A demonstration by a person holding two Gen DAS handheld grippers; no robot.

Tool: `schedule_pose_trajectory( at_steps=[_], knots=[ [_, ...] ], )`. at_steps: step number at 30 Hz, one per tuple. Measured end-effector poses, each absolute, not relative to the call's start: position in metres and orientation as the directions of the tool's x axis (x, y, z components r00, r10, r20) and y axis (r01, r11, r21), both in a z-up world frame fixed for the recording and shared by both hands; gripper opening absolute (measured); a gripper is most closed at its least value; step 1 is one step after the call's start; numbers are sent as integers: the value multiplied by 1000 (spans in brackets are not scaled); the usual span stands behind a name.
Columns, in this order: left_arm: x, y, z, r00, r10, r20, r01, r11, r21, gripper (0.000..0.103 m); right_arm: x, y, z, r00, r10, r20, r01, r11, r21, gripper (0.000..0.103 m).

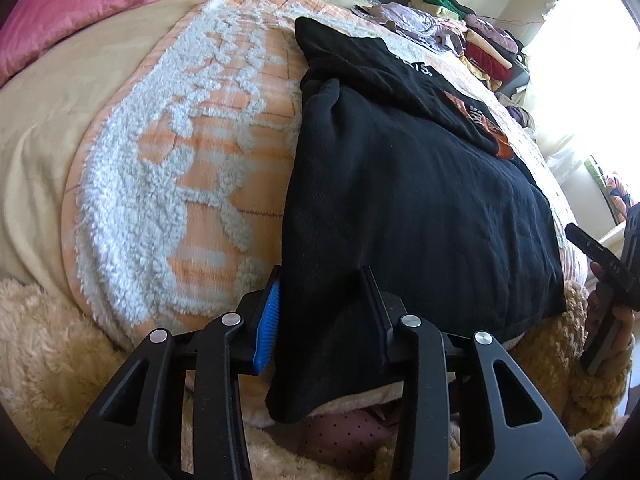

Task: Fold small clothes
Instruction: 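Close the left tool on the shirt hem while the right tool grasps the hem too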

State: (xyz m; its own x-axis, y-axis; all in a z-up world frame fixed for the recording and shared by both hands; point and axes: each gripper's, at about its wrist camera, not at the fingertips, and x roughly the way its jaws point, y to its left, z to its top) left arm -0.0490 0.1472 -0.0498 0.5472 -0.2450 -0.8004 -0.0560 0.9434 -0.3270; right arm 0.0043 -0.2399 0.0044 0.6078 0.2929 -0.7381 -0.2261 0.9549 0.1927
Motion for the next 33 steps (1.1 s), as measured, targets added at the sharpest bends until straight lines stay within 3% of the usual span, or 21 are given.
schedule_pose_trajectory(
  at_steps=[22,24,26,30,31,32,33],
  knots=[
    [-73,139,-66,479,-265,-837,-29,948,-316,25,-25,-251,-32,418,215,-883,-257,960,112,94],
    [-74,139,-67,477,-263,-838,-28,949,-314,25,-24,-255,-37,384,200,-901,-264,959,101,88],
    [-76,140,-68,476,-266,-838,-32,947,-319,25,-23,-258,-43,347,209,-914,-270,956,117,70],
    [-76,141,-70,472,-275,-838,-34,944,-329,29,-28,-259,-45,335,240,-911,-322,938,129,52],
    [-75,141,-70,468,-282,-837,-31,942,-335,30,-29,-260,-44,336,262,-905,-328,933,148,41],
    [-74,141,-70,467,-285,-837,-29,941,-337,31,-30,-262,-42,352,281,-893,-330,930,163,23],
    [-74,142,-70,465,-289,-837,-29,940,-341,31,-32,-265,-40,372,297,-879,-326,929,176,16]
  ],
)
